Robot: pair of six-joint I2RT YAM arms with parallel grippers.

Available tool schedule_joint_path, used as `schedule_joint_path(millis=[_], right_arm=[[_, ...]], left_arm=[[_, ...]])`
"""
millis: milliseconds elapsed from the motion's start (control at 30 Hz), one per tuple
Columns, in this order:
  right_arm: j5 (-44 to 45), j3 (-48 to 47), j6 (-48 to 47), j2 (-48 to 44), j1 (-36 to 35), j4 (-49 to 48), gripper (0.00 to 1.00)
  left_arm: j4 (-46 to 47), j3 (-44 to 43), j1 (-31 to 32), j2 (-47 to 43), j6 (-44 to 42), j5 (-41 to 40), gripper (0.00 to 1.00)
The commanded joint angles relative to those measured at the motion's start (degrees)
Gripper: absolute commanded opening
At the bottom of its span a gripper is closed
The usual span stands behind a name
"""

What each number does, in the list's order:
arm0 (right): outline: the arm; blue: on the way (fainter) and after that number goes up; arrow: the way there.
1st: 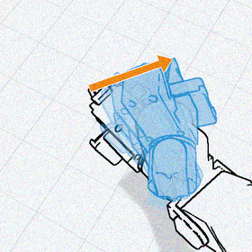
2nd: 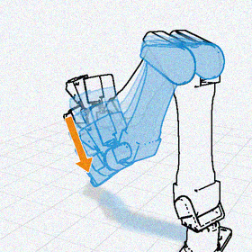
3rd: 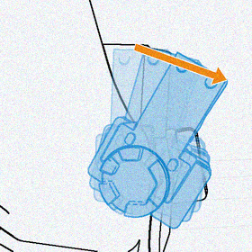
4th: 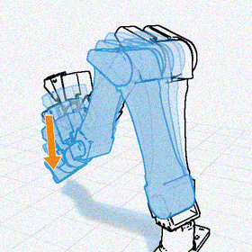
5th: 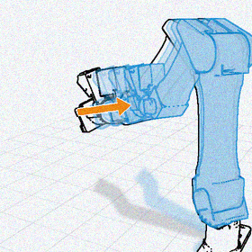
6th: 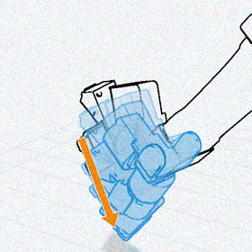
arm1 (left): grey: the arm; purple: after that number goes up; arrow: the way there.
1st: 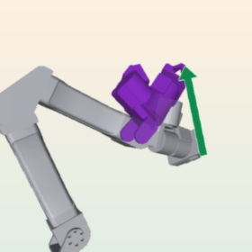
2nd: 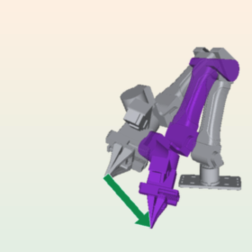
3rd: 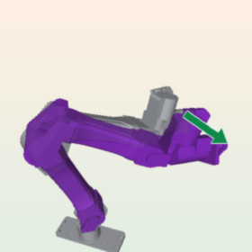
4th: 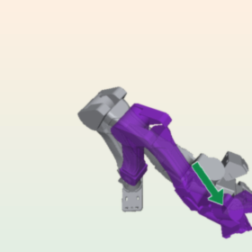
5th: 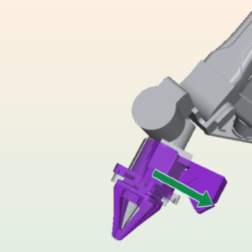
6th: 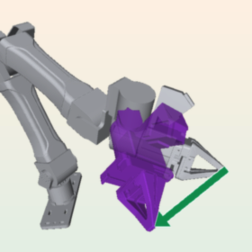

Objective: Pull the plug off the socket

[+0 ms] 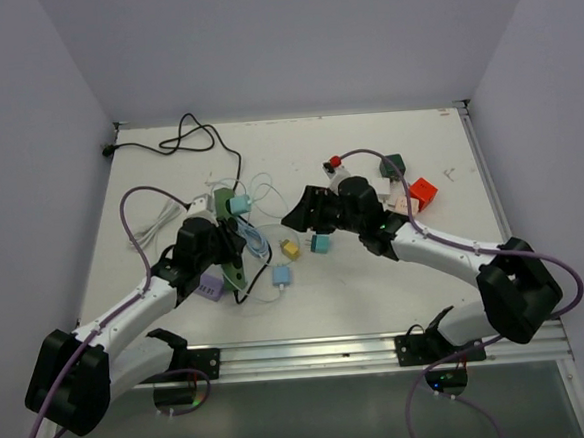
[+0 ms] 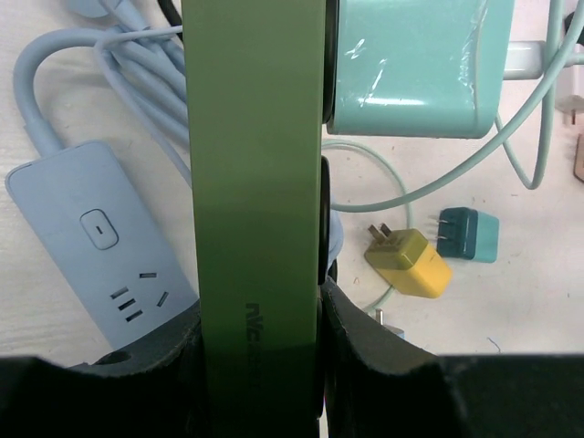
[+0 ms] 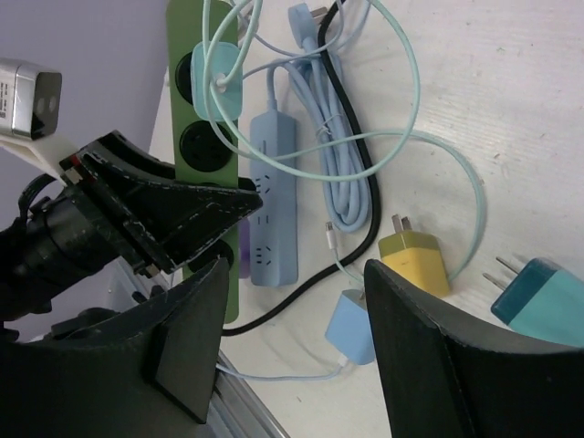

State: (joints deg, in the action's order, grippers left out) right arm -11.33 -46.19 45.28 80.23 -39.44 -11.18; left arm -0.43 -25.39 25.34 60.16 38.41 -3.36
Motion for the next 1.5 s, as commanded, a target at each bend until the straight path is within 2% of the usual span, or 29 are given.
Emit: schedule_joint_path(millis=[0, 200, 400, 933, 1200, 1233, 1267, 1333, 1367, 1467], right_arm=[[-2.0, -2.1, 1.1, 0.3, 0.2, -3.6, 0.67], [-4.8, -4.8, 4.4, 3.0, 0.2, -8.1, 0.73], [-3.7, -7.9, 5.0, 6.2, 0.2, -7.1, 0.74], [-5.3, -15.4, 7.8, 16.7, -0.5, -9.6, 0.70], [-5.5, -15.9, 8.3, 18.8, -2.0, -10.0, 0.54], [-5.3, -14.9, 8.3, 18.6, -2.0, -10.6, 0.49], [-4.8, -14.5, 8.3, 18.4, -2.0, -10.7, 0.36], [-4.6, -14.3, 8.2, 18.0, -2.0, -10.4, 0.25], [-4.5, -14.3, 8.0, 17.9, -2.0, -10.2, 0.17], [-4.0, -14.5, 7.2, 16.9, -2.0, -9.0, 0.04]], left_arm=[[8.3, -1.3, 0.9, -0.7, 0.3, 2.7, 0.00], [9.8, -1.9, 1.8, -0.9, 0.0, 6.5, 0.00], [10.6, -2.0, 3.1, -1.0, -0.2, 7.7, 0.00], [11.7, -2.3, 5.8, 0.0, -1.3, 7.9, 0.00], [9.8, -3.4, 6.9, 0.4, -2.5, 5.4, 0.00], [9.7, -3.4, 7.0, 0.3, -2.6, 5.2, 0.00], [9.5, -3.5, 7.1, 0.1, -2.6, 4.9, 0.00], [9.2, -3.7, 7.1, 0.1, -2.7, 4.6, 0.00], [9.1, -3.7, 7.2, 0.1, -2.9, 4.4, 0.00], [8.3, -4.0, 7.2, 0.2, -2.8, 3.5, 0.00]])
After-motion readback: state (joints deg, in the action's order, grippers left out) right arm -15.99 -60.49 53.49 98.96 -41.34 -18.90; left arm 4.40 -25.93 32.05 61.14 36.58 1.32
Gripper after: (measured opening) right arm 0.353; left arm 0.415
